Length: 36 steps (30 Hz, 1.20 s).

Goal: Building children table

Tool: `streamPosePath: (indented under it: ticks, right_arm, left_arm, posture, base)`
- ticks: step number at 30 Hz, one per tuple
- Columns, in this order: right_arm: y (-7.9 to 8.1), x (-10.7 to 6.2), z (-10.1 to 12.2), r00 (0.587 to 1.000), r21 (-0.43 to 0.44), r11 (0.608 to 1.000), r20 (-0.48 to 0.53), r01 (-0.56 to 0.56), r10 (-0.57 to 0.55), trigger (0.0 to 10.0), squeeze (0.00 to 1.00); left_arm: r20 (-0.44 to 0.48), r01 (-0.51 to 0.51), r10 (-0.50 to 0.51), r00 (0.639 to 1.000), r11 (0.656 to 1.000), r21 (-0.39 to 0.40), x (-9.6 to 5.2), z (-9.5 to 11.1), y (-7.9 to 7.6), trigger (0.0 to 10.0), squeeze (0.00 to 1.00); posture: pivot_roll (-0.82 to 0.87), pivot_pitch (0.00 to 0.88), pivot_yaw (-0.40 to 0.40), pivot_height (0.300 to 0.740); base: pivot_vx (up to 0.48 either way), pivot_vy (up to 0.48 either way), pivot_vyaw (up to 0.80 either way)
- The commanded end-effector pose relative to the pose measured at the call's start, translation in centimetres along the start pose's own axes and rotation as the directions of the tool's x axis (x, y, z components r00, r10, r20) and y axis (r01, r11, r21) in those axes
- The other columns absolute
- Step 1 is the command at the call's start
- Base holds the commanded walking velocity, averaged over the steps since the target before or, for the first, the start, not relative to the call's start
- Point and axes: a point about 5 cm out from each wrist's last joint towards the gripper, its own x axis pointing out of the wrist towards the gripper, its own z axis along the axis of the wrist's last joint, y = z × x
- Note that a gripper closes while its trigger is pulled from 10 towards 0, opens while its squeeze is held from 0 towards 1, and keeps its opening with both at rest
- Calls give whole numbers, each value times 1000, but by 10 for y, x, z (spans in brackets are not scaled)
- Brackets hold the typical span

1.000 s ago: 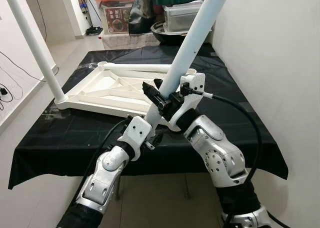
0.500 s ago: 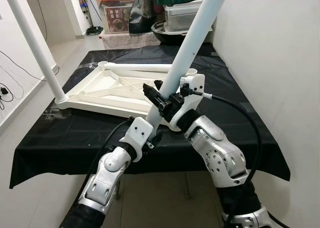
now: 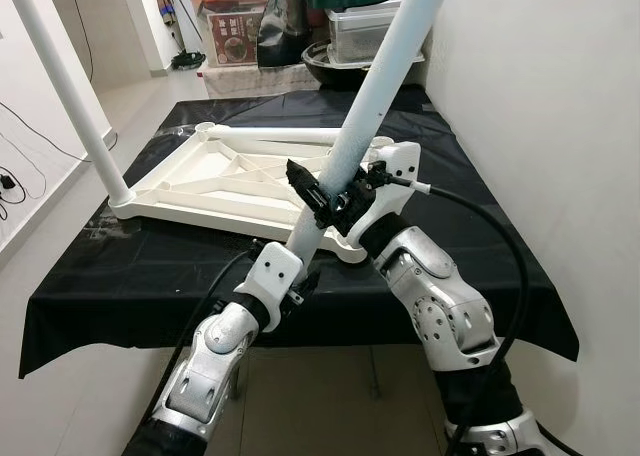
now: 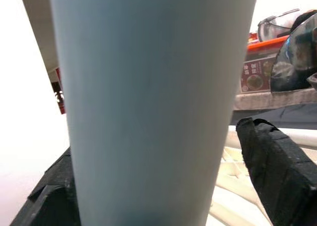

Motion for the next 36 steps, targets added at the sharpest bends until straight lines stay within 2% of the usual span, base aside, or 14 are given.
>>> streamPosePath:
  ticks: [1, 4, 8, 14, 16, 17, 20, 21, 23, 26, 27, 29, 32, 36]
  right_arm:
    - [2, 3, 1, 1000, 1, 1000, 6, -30, 30, 10000, 0]
    - [-2, 2, -1, 998, 17, 998, -10, -56, 56, 10000, 0]
    - [-14, 2, 0, 994, 58, 993, -29, -107, 109, 10000, 0]
    - [-19, 3, 4, 987, 69, 986, -35, -153, 155, 10000, 0]
    - [-23, 2, 8, 952, 128, 949, -66, -289, 299, 10000, 0]
    - [-23, 2, 8, 952, 128, 949, -66, -289, 299, 10000, 0]
    - [-22, -9, 10, 846, 249, 836, -99, -489, 524, 10000, 0]
    - [-22, -9, 10, 846, 249, 836, -99, -489, 524, 10000, 0]
    - [-22, -13, 9, 794, 252, 794, -129, -553, 594, 10000, 0]
    - [-22, -15, 6, 747, 256, 755, -150, -603, 648, 10000, 0]
    - [-22, -15, 6, 747, 256, 755, -150, -603, 648, 10000, 0]
    - [-21, -16, 5, 712, 270, 722, -153, -637, 685, 10000, 0]
    - [-19, -16, 4, 680, 273, 693, -156, -668, 717, 10000, 0]
    - [-17, -14, 4, 658, 272, 673, -160, -687, 736, 10000, 0]
  left_arm:
    - [-6, -6, 6, 1000, 1000, -7, -6, -1, 6, 10000, 0]
    - [-6, 0, 0, 1000, 1000, -3, -8, 0, 8, 10000, 0]
    - [-8, 25, -26, 1000, 998, -52, -18, -1, 6, 10000, 0]
    - [-6, 52, -53, 999, 994, -91, -24, -1, 3, 10000, 0]
    - [3, 100, -101, 995, 984, -149, -36, -1, -3, 10000, 0]
    - [3, 100, -101, 995, 984, -149, -36, -1, -3, 10000, 0]
    - [2, 140, -143, 990, 965, -222, -49, -1, -10, 10000, 0]
    - [2, 140, -143, 990, 965, -222, -49, -1, -10, 10000, 0]
    - [10, 167, -170, 985, 951, -260, -54, 1, -14, 10000, 0]
    - [42, 203, -201, 979, 914, -353, -60, 6, -24, 10000, 0]
    - [42, 203, -201, 979, 914, -353, -60, 6, -24, 10000, 0]
    - [52, 218, -215, 975, 895, -390, -62, 8, -29, 10000, 0]
    - [56, 236, -235, 970, 874, -424, -65, 8, -36, 10000, 0]
    - [62, 260, -260, 964, 859, -441, -68, 9, -41, 10000, 0]
  posture:
    - [-54, 24, 68, 740]
    - [-45, 23, 58, 740]
    - [-45, 23, 58, 740]
    - [-45, 23, 58, 740]
    - [-38, 23, 59, 740]
    - [-38, 23, 59, 740]
    - [-38, 23, 59, 740]
    - [-38, 23, 59, 740]
    - [-29, 29, 58, 740]
    - [-26, 30, 56, 740]
    - [-26, 30, 56, 740]
    - [-23, 31, 56, 740]
    - [-23, 31, 56, 740]
    - [-24, 33, 55, 740]
  base:
    - [0, 0, 0]
    - [0, 0, 0]
    - [0, 0, 0]
    - [0, 0, 0]
    - [0, 0, 0]
    - [0, 0, 0]
    - [0, 0, 0]
    - [0, 0, 0]
    - [0, 0, 0]
    - [0, 0, 0]
    - [0, 0, 0]
    - [0, 0, 0]
    - [0, 0, 0]
    - [0, 0, 0]
